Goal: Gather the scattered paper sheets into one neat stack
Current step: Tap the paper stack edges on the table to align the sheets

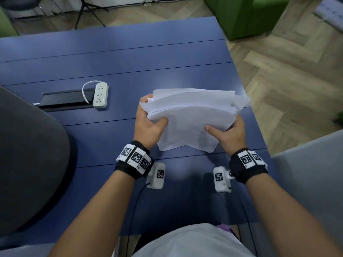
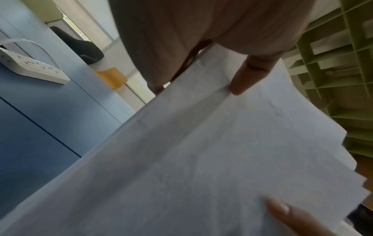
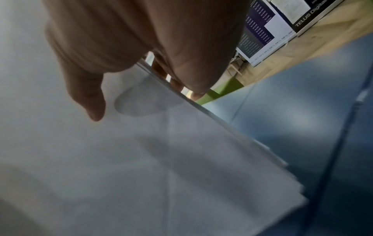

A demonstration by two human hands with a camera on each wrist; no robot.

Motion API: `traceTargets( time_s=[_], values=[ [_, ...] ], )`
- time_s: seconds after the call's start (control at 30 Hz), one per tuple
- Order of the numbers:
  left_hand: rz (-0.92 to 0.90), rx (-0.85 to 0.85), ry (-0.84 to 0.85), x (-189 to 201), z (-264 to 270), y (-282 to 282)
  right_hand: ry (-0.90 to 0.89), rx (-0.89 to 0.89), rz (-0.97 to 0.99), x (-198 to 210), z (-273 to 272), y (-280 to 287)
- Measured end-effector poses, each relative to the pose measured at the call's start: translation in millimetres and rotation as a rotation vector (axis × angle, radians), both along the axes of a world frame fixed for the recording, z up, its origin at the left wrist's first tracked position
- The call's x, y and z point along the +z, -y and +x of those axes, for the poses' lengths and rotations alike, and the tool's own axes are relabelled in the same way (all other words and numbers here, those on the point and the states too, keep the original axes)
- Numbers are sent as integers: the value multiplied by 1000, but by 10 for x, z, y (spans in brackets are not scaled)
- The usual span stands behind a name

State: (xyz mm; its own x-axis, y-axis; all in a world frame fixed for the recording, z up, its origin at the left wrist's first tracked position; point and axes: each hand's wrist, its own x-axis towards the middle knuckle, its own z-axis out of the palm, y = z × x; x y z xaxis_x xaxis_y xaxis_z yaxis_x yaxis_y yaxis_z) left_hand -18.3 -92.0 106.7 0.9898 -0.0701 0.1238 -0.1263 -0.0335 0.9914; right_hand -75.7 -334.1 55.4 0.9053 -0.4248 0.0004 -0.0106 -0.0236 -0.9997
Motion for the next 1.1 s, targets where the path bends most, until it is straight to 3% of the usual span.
traceTargets(
  time_s=[0.1, 0.27, 0.53, 0.77, 0.83, 0.9, 1.0, 1.03, 1.1],
  values=[
    [-29, -5, -45, -89, 9, -30, -3, 36, -16, 40, 9, 75],
    [-12, -12, -194, -252, -21, -54, -195, 193, -131, -102, -88, 186],
    [13, -6, -198, -267, -4, -46, -18, 142, -52, 128, -84, 83],
    [28, -84, -206, -176, 58, -51, -5, 164, -2, 192, 9, 44],
    [-6, -50, -91, 4, 46, -84, -16, 190, -5, 205, 16, 67],
    [90, 118, 184, 298, 19, -108, -19, 194, 1, 225, 16, 78],
    [468, 210, 668, 834, -97, 52, -6, 201, 47, 220, 6, 69],
    [639, 170, 760, 982, -148, 183, -3, 204, 62, 219, 0, 66],
    [985, 32, 780, 1028, -211, 456, 15, 208, 79, 225, -2, 60]
  ],
)
